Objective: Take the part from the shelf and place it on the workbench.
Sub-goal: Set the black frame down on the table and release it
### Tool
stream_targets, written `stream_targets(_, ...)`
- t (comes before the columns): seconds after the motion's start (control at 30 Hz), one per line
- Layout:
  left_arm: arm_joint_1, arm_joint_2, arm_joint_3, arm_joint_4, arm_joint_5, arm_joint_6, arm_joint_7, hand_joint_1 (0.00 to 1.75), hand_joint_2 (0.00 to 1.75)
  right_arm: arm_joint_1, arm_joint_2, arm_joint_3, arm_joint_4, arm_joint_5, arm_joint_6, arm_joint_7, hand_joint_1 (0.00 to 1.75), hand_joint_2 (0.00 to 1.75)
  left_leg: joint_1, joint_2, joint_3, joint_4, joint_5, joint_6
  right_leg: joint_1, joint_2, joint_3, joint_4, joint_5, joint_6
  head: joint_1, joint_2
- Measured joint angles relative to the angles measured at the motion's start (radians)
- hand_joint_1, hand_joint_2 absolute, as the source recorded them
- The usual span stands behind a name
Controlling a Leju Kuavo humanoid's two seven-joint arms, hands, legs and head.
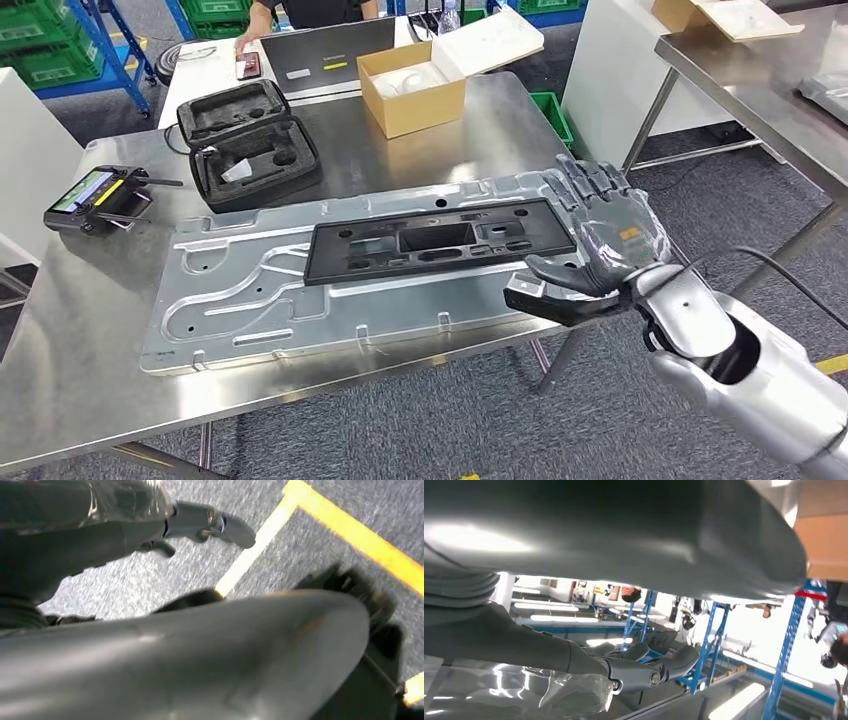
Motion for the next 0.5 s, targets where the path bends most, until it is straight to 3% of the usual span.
stream_targets(0.07, 0.002, 0.000, 0.004, 0.000, 0.005, 0.004, -0.006, 0.00, 0.00, 0.051, 0.000, -0.033, -0.034, 0.017, -0.023, 0.000, 0.00, 0.00, 0.001, 0.000, -0.044, 0.140, -0.074, -0.005, 0.004, -0.002, -0.014, 0.000, 0.010, -0.007, 0.000, 0.000)
stream_targets(0.1, 0.004, 0.000, 0.006, 0.000, 0.007, 0.006, -0.008, 0.00, 0.00, 0.078, 0.000, -0.050, -0.050, 0.027, -0.034, 0.000, 0.00, 0.00, 0.001, 0.000, -0.049, 0.176, -0.086, -0.005, 0.007, -0.002, -0.021, 0.001, 0.015, -0.008, 0.000, 0.000)
stream_targets(0.13, 0.005, -0.001, 0.008, 0.000, 0.010, 0.008, -0.010, 0.00, 0.00, 0.107, 0.000, -0.068, -0.065, 0.038, -0.045, 0.000, 0.00, 0.00, -0.001, 0.000, -0.032, 0.168, -0.077, 0.000, 0.010, -0.003, -0.026, 0.001, 0.019, -0.009, 0.000, 0.000)
stream_targets(0.17, 0.007, -0.001, 0.011, 0.000, 0.013, 0.009, -0.011, 0.00, 0.00, 0.137, -0.001, -0.090, -0.081, 0.050, -0.056, 0.000, 0.00, 0.00, -0.003, 0.000, 0.005, 0.117, -0.053, 0.007, 0.014, -0.002, -0.030, 0.001, 0.023, -0.010, 0.000, 0.000)
stream_targets(0.23, 0.009, 0.000, 0.019, 0.000, 0.020, 0.012, -0.013, 0.00, 0.00, 0.200, -0.003, -0.138, -0.109, 0.068, -0.078, 0.000, 0.00, 0.00, -0.013, -0.001, 0.109, -0.046, -0.004, 0.033, 0.021, -0.002, -0.035, 0.001, 0.030, -0.008, 0.000, 0.000)
stream_targets(0.3, 0.010, 0.001, 0.025, 0.000, 0.024, 0.015, -0.016, 0.00, 0.00, 0.257, -0.004, -0.184, -0.131, 0.080, -0.100, 0.000, 0.00, 0.00, -0.022, 0.001, 0.168, -0.146, 0.017, 0.047, 0.021, -0.003, -0.038, 0.000, 0.038, -0.003, 0.001, 0.000)
stream_targets(0.4, 0.015, 0.001, 0.029, 0.000, 0.030, 0.017, -0.019, 0.00, 0.00, 0.333, -0.006, -0.242, -0.155, 0.098, -0.127, 0.000, 0.00, 0.00, -0.023, 0.004, 0.167, -0.169, 0.033, 0.048, 0.016, -0.002, -0.044, 0.002, 0.046, 0.012, 0.001, 0.000)
stream_targets(0.43, 0.016, 0.001, 0.030, 0.000, 0.032, 0.019, -0.019, 0.00, 0.00, 0.358, -0.007, -0.259, -0.162, 0.106, -0.137, 0.000, 0.00, 0.00, -0.020, 0.005, 0.163, -0.175, 0.041, 0.051, 0.015, -0.001, -0.052, 0.017, 0.030, 0.016, 0.001, 0.000)
stream_targets(0.5, 0.017, 0.001, 0.035, 0.000, 0.034, 0.022, -0.021, 0.00, 0.00, 0.401, -0.007, -0.293, -0.171, 0.120, -0.160, 0.000, 0.00, 0.00, -0.014, 0.008, 0.149, -0.182, 0.060, 0.057, 0.012, 0.000, -0.087, 0.107, -0.046, 0.025, 0.002, 0.000)
